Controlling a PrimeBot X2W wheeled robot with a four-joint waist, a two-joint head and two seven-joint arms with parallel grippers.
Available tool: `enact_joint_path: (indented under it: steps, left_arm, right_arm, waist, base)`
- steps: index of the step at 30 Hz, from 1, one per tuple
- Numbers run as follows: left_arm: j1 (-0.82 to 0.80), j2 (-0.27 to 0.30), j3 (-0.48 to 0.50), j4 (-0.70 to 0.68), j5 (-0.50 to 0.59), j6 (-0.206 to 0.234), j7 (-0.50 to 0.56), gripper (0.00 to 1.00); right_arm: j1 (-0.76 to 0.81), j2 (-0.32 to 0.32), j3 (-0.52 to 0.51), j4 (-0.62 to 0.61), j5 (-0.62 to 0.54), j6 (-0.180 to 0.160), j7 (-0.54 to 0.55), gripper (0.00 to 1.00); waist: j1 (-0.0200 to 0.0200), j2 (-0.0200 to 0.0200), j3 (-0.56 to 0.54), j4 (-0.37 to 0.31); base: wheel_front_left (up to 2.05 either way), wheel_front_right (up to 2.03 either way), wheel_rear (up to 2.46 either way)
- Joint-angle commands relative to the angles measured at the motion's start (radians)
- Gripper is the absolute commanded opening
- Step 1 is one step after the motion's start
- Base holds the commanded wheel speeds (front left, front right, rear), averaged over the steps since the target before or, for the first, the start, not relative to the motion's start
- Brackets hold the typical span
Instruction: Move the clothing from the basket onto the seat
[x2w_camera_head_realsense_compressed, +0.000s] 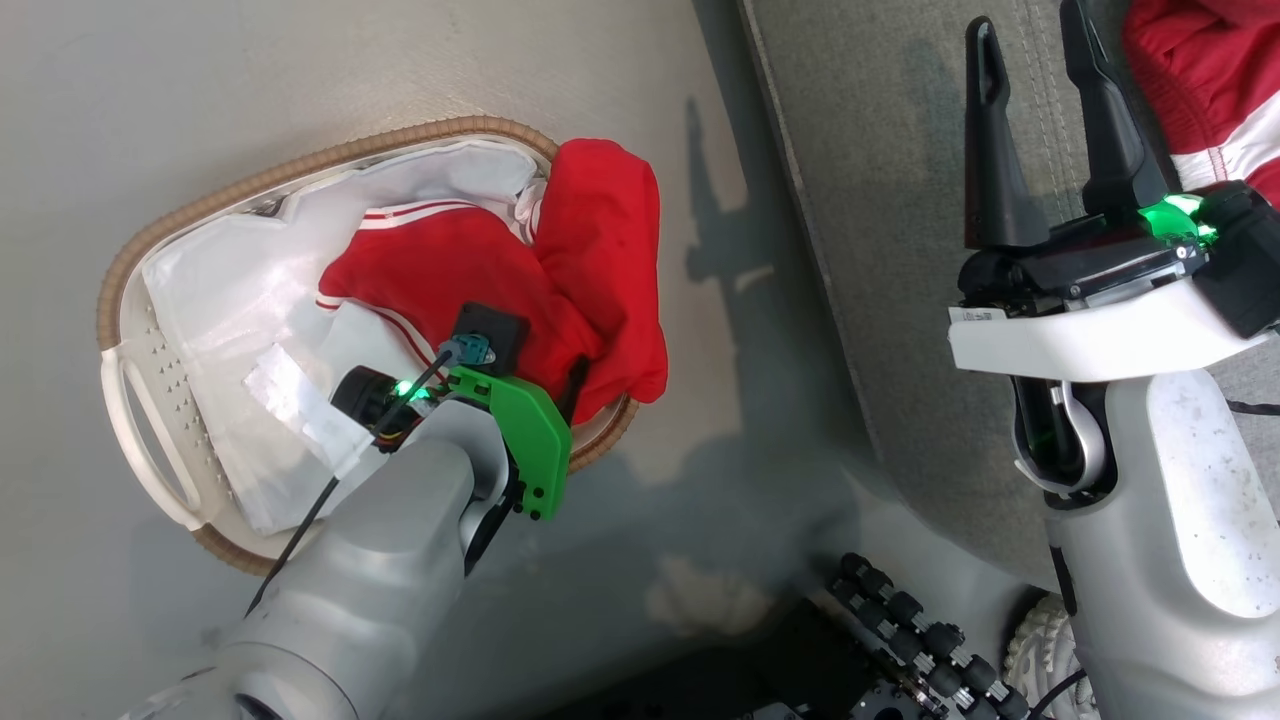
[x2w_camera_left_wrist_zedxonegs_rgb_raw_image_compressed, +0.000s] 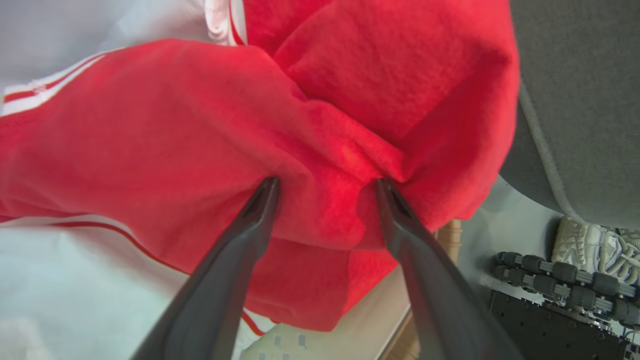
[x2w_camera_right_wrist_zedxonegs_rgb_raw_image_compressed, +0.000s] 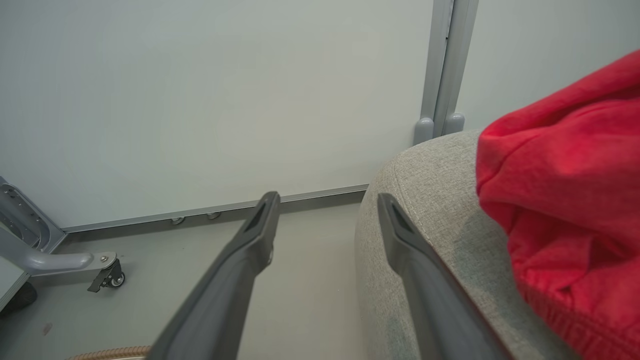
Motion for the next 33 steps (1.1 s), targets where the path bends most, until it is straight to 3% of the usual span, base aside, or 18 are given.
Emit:
enact_joint_path:
  steps: [1, 17, 18, 19, 25, 33]
  left_arm:
    - [-0.004, 0.008, -0.011, 0.006, -0.006, -0.005, -0.003, 1.00]
    - [-0.043, 0.004, -0.115, 0.036, -0.068, -0.005, 0.017, 1.00]
    - [-0.044, 0.003, -0.120, 0.034, -0.071, -0.005, 0.018, 0.67]
    - [-0.045, 0.003, -0.129, 0.030, -0.069, -0.005, 0.021, 0.00]
    - [-0.050, 0.003, -0.154, 0.019, -0.088, -0.005, 0.021, 0.00]
    - [-0.038, 0.035, -0.157, 0.024, -0.127, -0.005, -0.057, 0.00]
  right_arm:
    - [0.002, -0.002, -0.004, 0.001, 0.007, -0.001, -0.005, 1.00]
    - [0.002, -0.002, -0.009, -0.014, 0.003, -0.001, -0.005, 1.00]
    - [0.001, -0.002, -0.008, -0.013, 0.003, -0.001, -0.005, 1.00]
    - [0.000, -0.002, -0.006, -0.012, 0.003, -0.001, -0.005, 1.00]
    - [-0.001, -0.002, -0.005, -0.012, -0.005, -0.001, -0.005, 1.00]
    - [-0.022, -0.002, 0.009, 0.022, 0.037, -0.001, -0.005, 1.00]
  waist:
    - [-0.0001, 0.0000, 0.000, -0.001]
    - [-0.0001, 0.0000, 0.000, 0.003]
    - [-0.0001, 0.0000, -0.002, 0.002]
    - [-0.0001, 0.0000, -0.004, 0.002]
    - [-0.0001, 0.0000, -0.014, 0.002]
    - [-0.0001, 0.0000, -0.060, -0.021]
  base:
    - [0.00, 0.00, 0.00]
    - [0.00, 0.00, 0.00]
    - [0.01, 0.01, 0.01]
    - [0.04, 0.04, 0.04]
    - [0.01, 0.01, 0.01]
    - [0.00, 0.00, 0.00]
